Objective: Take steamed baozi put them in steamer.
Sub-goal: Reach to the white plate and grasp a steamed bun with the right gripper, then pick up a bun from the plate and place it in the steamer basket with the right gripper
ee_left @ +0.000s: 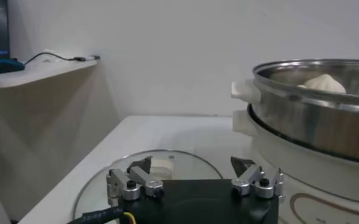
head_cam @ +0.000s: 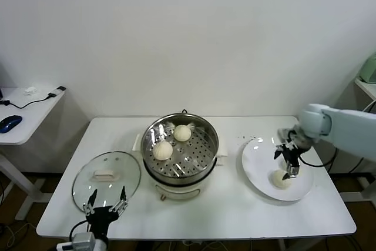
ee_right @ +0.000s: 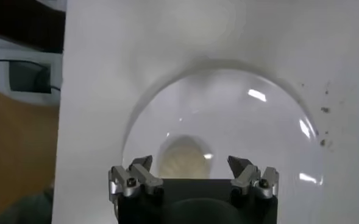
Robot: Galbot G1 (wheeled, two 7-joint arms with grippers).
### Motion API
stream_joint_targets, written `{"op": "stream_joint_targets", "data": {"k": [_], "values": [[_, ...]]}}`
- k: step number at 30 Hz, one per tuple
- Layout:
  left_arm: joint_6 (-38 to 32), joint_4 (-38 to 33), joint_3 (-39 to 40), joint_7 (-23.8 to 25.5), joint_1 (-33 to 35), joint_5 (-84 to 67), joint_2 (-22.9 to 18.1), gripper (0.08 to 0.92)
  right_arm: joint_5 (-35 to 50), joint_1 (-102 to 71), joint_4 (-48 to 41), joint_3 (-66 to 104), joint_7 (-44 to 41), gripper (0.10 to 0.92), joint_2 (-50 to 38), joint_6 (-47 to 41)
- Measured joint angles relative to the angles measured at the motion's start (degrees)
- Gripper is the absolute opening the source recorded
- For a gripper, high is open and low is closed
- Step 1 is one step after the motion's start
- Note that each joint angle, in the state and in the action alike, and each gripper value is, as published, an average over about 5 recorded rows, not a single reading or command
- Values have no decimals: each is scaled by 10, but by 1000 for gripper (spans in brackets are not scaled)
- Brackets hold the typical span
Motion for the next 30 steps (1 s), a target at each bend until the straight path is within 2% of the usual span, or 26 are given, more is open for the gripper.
{"op": "stream_joint_targets", "data": {"k": [14, 21, 30], "values": [[-4, 7, 0, -1, 0, 1, -1, 823, -55, -124, -58, 96, 18, 819, -2, -12], [-3, 8, 0, -2, -1, 1, 0, 823, -65, -143, -65, 116, 21, 698, -2, -15], [-2, 2, 1, -3, 1, 1, 0, 823, -54, -119, -54, 112, 10, 671, -7, -9]]}}
